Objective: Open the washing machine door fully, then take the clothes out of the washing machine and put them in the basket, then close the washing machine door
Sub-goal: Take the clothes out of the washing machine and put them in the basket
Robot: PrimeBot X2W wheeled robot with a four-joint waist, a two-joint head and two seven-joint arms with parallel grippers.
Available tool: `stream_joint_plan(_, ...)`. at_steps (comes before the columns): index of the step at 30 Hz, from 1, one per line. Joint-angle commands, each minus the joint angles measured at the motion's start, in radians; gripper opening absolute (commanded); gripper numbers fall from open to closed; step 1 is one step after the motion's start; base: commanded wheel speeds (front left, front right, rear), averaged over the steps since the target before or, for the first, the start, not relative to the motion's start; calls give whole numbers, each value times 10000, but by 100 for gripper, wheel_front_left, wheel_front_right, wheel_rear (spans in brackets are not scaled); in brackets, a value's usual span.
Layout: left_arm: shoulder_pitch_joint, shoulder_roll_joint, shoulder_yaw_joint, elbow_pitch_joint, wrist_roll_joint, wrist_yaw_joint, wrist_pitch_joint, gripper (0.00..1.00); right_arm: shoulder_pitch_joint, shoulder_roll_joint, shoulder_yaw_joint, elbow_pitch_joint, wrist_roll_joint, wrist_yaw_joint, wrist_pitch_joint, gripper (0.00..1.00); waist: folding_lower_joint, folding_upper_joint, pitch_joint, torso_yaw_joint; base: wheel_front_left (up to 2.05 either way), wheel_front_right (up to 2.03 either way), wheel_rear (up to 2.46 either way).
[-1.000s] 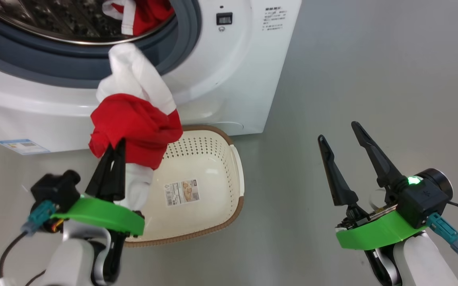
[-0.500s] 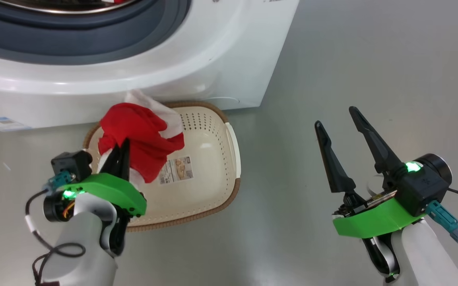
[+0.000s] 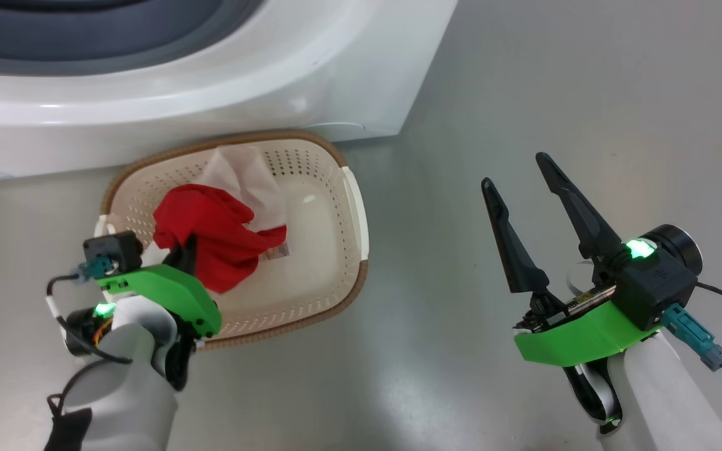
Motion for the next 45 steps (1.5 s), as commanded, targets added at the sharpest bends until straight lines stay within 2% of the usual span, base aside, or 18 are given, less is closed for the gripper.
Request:
stream_joint_plan(1, -112, 358, 151, -22, -68, -78, -74, 0, -60, 26, 266, -228, 127, 58, -63, 100, 0, 0, 191, -151, 0, 0, 0)
stream_joint_plan(13, -611, 701, 22, 553, -180, -98, 68, 0, -239, 26, 353, -211, 228, 58, -63, 100, 0, 0, 764, -503, 0, 0, 0)
stream_joint_plan(14, -617, 712, 14, 571, -185, -81, 66, 2, -245, 26, 352, -198, 234, 58, -63, 100, 0, 0, 767, -513, 0, 0, 0)
stream_joint_plan(15, -615, 722, 5, 587, -185, -40, 54, 42, -250, 26, 350, -185, 240, 58, -63, 100, 0, 0, 765, -519, 0, 0, 0)
stream_joint_plan(16, -605, 724, 0, 601, -189, 8, 42, 100, -253, 26, 347, -171, 246, 58, -63, 100, 0, 0, 756, -522, 0, 0, 0)
stream_joint_plan(21, -502, 678, -43, 648, -228, 108, 3, 100, -265, 26, 321, -53, 268, 58, -63, 100, 0, 0, 638, -496, 0, 0, 0)
stream_joint_plan(28, -400, 580, -160, 597, -242, 8, -320, 100, -220, 26, 264, 119, 281, 58, -63, 100, 0, 0, 276, -419, 0, 0, 0)
stream_joint_plan(33, 3, 543, -177, 1, -319, -94, -512, 100, -105, 26, 144, 142, 333, 58, -63, 100, 0, 0, -226, -384, 0, 0, 0)
stream_joint_plan(37, 638, 675, 44, -1196, -306, -120, -531, 100, 50, 26, 31, 171, 326, 58, -63, 100, 0, 0, -663, -320, 0, 0, 0)
stream_joint_plan(39, 1225, 763, 393, -2316, -185, -112, -533, 100, 187, 26, -125, 243, 362, 58, -63, 100, 0, 0, -982, -249, 0, 0, 0)
stream_joint_plan(45, 2389, 630, 1071, -4848, 406, -28, -534, 100, 304, 26, -471, 369, 407, 58, -63, 100, 0, 0, -1608, -66, 0, 0, 0)
